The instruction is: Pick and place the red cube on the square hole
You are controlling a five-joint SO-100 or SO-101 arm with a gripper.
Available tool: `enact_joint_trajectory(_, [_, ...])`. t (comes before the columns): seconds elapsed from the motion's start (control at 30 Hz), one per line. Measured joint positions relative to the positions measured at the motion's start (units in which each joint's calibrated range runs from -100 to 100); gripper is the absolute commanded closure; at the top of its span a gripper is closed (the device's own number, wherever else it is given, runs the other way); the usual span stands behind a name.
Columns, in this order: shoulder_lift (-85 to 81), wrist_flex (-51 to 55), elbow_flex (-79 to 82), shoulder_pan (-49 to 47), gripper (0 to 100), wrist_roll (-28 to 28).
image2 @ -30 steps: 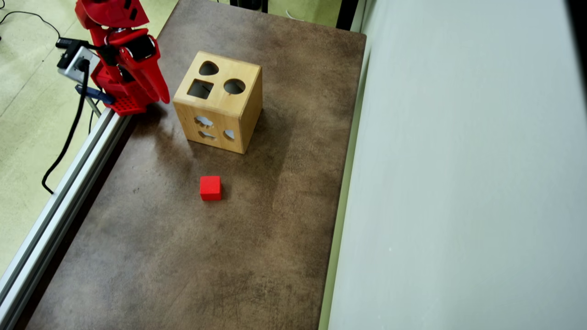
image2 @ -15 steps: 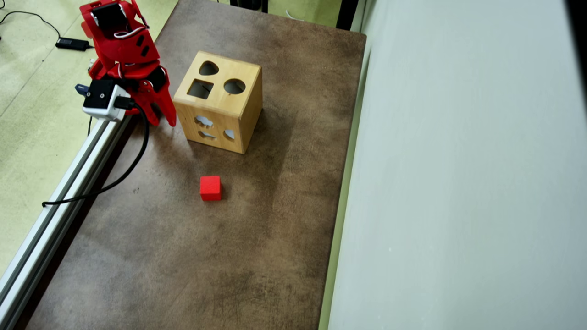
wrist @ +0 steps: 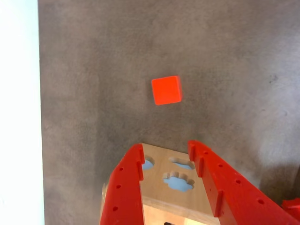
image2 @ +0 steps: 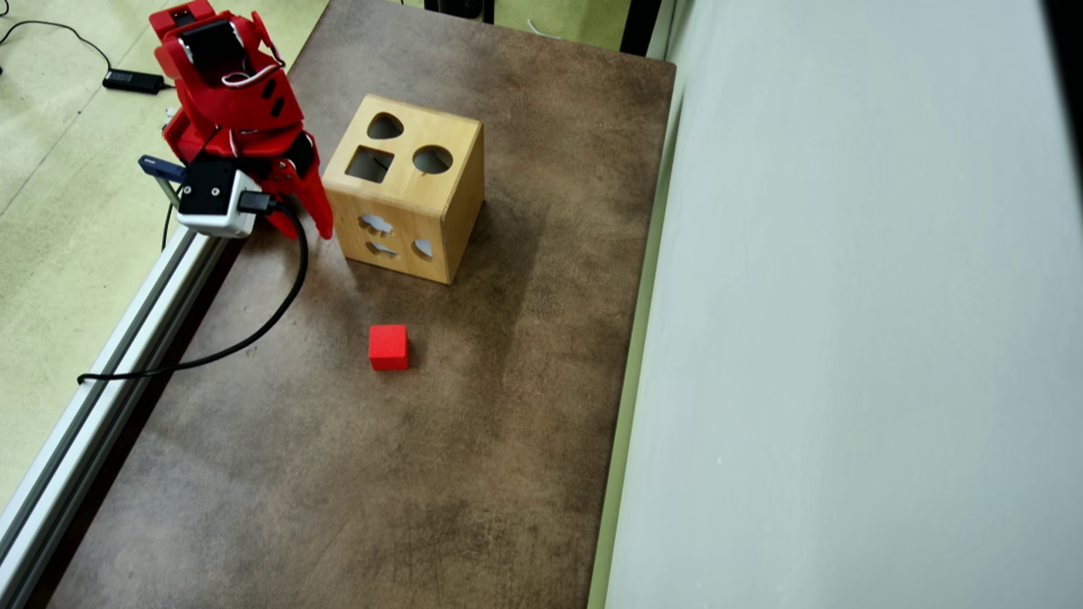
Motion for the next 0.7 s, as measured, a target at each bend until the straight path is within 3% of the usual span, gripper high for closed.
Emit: enact_joint_trajectory(0.7, [0.17,-0.16,0.0,-1.15,84,-0.05])
